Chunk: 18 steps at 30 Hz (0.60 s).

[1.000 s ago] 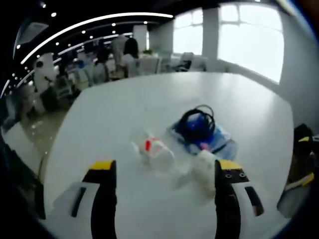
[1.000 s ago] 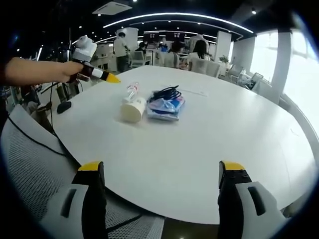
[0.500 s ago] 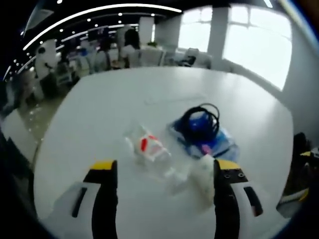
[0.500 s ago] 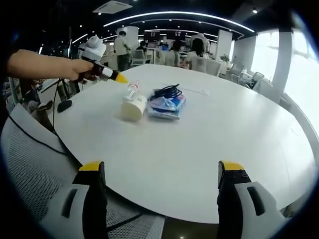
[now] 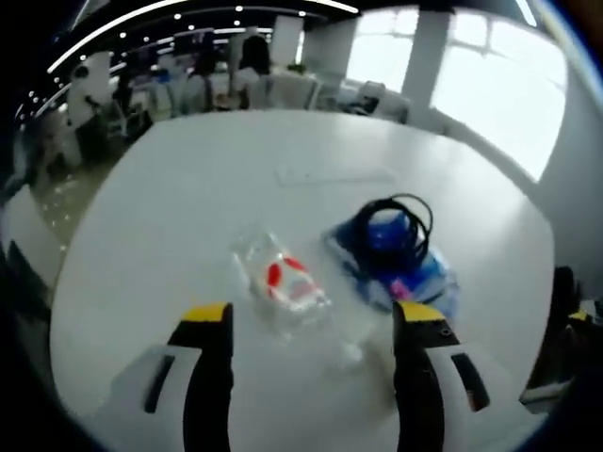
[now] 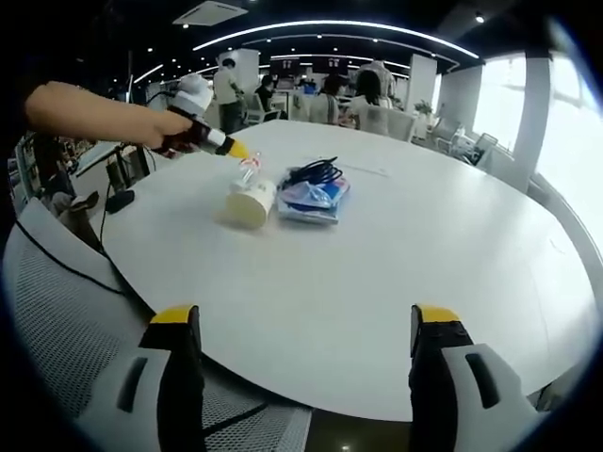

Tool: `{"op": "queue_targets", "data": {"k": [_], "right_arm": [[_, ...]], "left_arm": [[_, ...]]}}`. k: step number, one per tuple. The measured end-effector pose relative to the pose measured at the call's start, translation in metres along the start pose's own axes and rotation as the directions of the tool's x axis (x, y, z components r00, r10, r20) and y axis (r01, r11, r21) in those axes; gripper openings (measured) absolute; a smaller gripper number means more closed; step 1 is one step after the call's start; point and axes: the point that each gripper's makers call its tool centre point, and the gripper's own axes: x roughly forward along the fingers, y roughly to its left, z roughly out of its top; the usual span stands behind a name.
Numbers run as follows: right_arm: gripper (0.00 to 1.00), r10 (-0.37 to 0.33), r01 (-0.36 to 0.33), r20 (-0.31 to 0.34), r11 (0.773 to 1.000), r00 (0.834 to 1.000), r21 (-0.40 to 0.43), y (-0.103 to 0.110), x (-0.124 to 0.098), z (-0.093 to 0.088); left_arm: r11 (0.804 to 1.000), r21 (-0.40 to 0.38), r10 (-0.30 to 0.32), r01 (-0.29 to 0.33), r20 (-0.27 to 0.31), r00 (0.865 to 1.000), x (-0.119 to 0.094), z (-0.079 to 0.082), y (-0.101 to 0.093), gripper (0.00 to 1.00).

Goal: Arrange the tabletop items into an orderly group along one side of the table until the central work area is clear of visible clutter.

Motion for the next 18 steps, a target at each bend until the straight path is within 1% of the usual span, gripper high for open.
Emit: {"op": "queue_targets", "data": {"k": [9,13,18], "right_arm": [[0.89,-0.001,0.001,-0.011,1.0,1.0,-0.003,0.0,0.0,-0.003],[0.89,0.0,0.0,-0.015,1.0,1.0,-0.005,0.0,-0.001,-0.004],[0.87,-0.001,0.001,-0.02,1.0,1.0,-0.004,0.0,-0.001,-0.005]], "left_arm": [[1.0,0.009,0.008,-0.008,-0.038,0.999,0.014,0.003,0.007,0.64],[0.999,0.03,0.023,-0.021,-0.052,0.998,0.022,0.003,0.012,0.63],[1.0,-0.01,0.028,-0.029,-0.07,0.997,0.032,0.001,0.015,0.62]]}}
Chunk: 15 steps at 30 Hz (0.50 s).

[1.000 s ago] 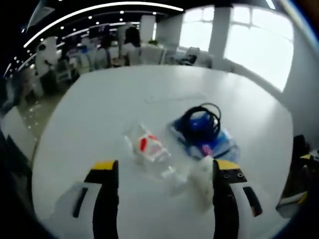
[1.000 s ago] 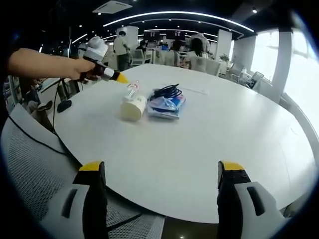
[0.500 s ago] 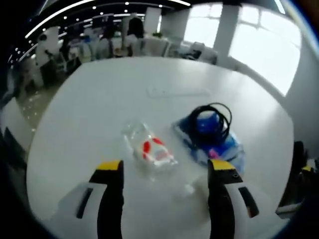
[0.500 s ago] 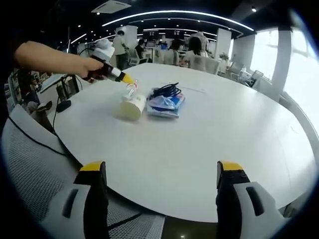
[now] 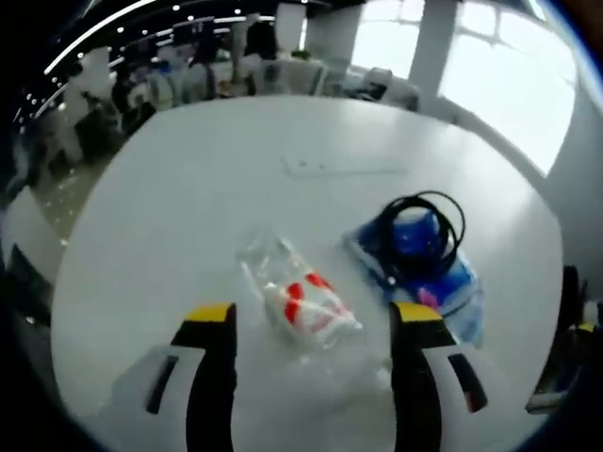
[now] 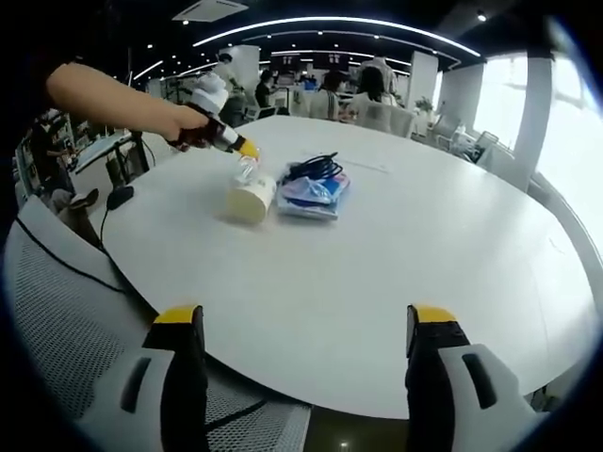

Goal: Arrange the tabletop items into an orderly group along one side of the table until the central work area is clear of visible clutter.

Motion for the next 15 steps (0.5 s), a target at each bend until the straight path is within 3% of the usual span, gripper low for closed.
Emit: {"op": "queue_targets", "data": {"k": [6,15], "right_arm": [[0.86,-0.004,0.004,-0.006,1.0,1.0,0.001,-0.001,0.0,-0.002],[0.85,-0.013,0.013,-0.014,1.0,1.0,0.005,-0.003,-0.001,-0.003]], "left_arm": [[1.0,-0.024,0.006,-0.007,-0.028,1.0,0.012,-0.005,-0.001,0.62],[1.0,0.006,0.019,-0.019,-0.074,0.997,0.025,-0.01,0.005,0.62]]}}
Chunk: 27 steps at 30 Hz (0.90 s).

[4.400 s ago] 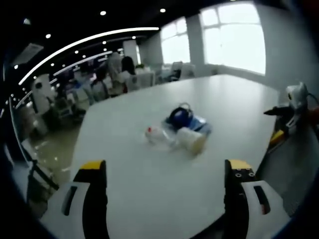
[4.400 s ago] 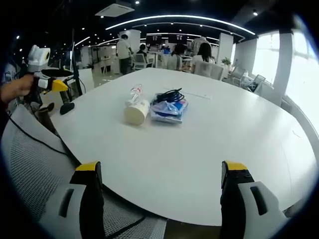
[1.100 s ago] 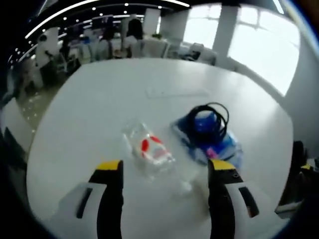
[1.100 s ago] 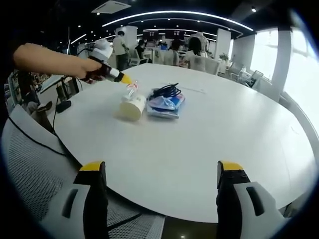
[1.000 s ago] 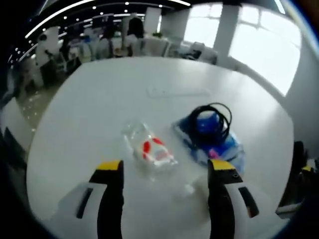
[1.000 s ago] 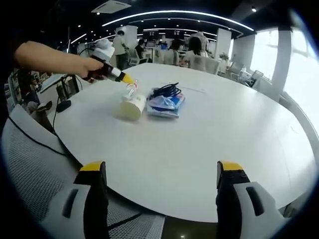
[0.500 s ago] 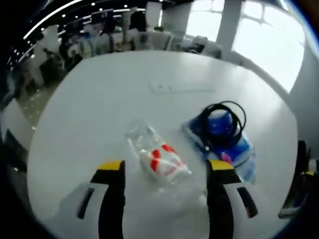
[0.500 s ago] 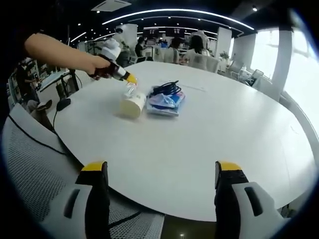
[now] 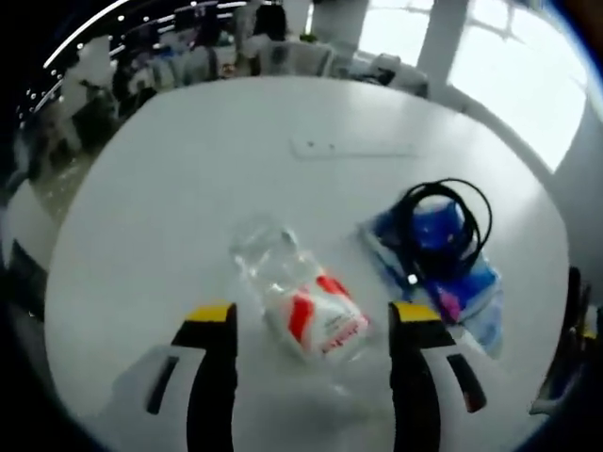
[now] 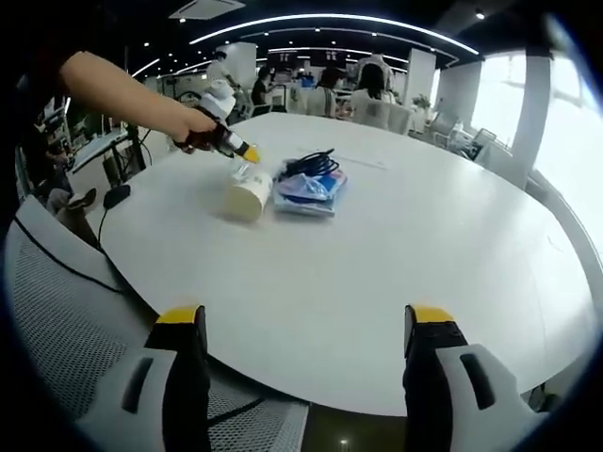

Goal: Arrange the tabletop items into an orderly group along one side of the table until the central work area is clear of visible clutter.

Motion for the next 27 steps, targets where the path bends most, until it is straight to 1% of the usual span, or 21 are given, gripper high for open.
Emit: {"op": "queue_targets", "data": {"k": [3,8,13,17,23,26,27], "right_arm": [[0.85,-0.006,0.006,-0.004,1.0,1.0,0.004,-0.001,0.0,0.0],[0.84,-0.01,0.01,-0.008,1.0,1.0,0.002,-0.002,0.001,0.0],[0.83,-0.014,0.014,-0.011,1.0,1.0,0.006,-0.003,0.002,0.002],[0.83,-0.015,0.015,-0.012,1.0,1.0,0.004,-0.003,0.002,0.003],[0.81,-0.016,0.016,-0.016,1.0,1.0,0.0,-0.004,0.004,0.005],[0.8,-0.017,0.017,-0.021,1.0,1.0,-0.007,-0.004,0.004,0.004],[0.8,-0.018,0.017,-0.022,1.0,1.0,-0.009,-0.005,0.004,0.004]], "left_arm": [[1.0,-0.009,0.002,-0.002,0.004,1.0,0.005,0.005,0.007,0.64],[1.0,-0.01,-0.003,0.003,-0.001,1.0,0.01,0.009,0.01,0.65],[0.999,0.038,-0.009,0.01,-0.031,0.999,0.012,0.007,0.013,0.57],[0.999,0.042,-0.008,0.01,-0.045,0.999,0.012,0.004,0.017,0.56],[0.999,0.053,-0.006,0.008,-0.038,0.999,0.012,0.003,0.019,0.53],[0.999,0.04,-0.007,0.009,-0.041,0.999,0.014,-0.001,0.021,0.52],[0.999,0.047,-0.001,0.003,-0.054,0.999,0.015,-0.005,0.022,0.51]]}}
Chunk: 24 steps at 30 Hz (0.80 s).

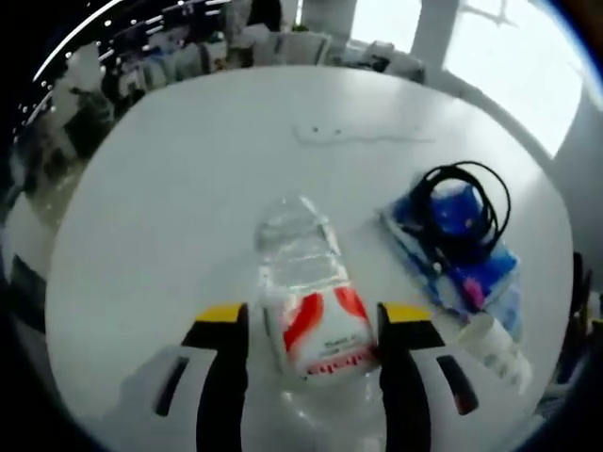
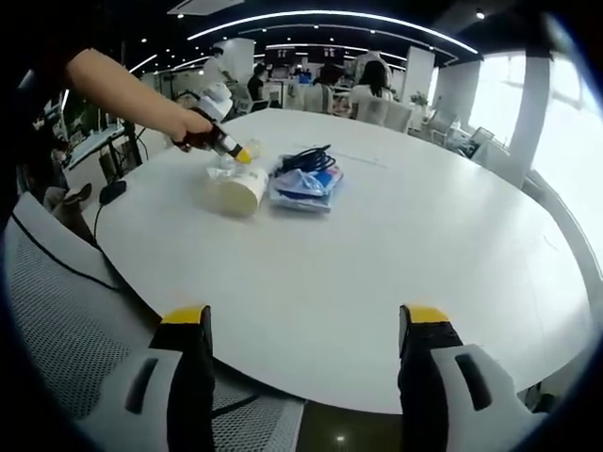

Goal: Arrange the tabletop items into an orderly group along one side of the table until the central work area is clear of visible clutter.

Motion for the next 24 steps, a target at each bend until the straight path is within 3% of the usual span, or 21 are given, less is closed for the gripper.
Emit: {"op": "queue_targets", "data": {"k": [3,4,6,24], "right_arm": [[0.8,-0.004,0.004,0.0,1.0,1.0,0.0,-0.001,-0.001,0.0],[0.8,-0.004,0.004,-0.001,1.0,1.0,-0.001,-0.001,-0.001,0.0],[0.79,-0.005,0.005,-0.002,1.0,1.0,-0.003,-0.001,0.0,0.0],[0.78,-0.009,0.009,0.004,1.0,1.0,-0.007,-0.002,-0.001,-0.001]], "left_arm": [[0.999,0.028,0.02,-0.018,-0.079,0.997,-0.003,-0.02,0.003,0.47],[0.989,0.148,-0.003,-0.005,0.054,0.999,0.005,0.005,0.005,0.47],[0.998,0.062,0.027,-0.027,0.004,1.0,0.001,-0.009,0.003,0.48],[0.997,0.076,0.005,-0.005,-0.003,1.0,0.001,-0.013,-0.001,0.44]]}}
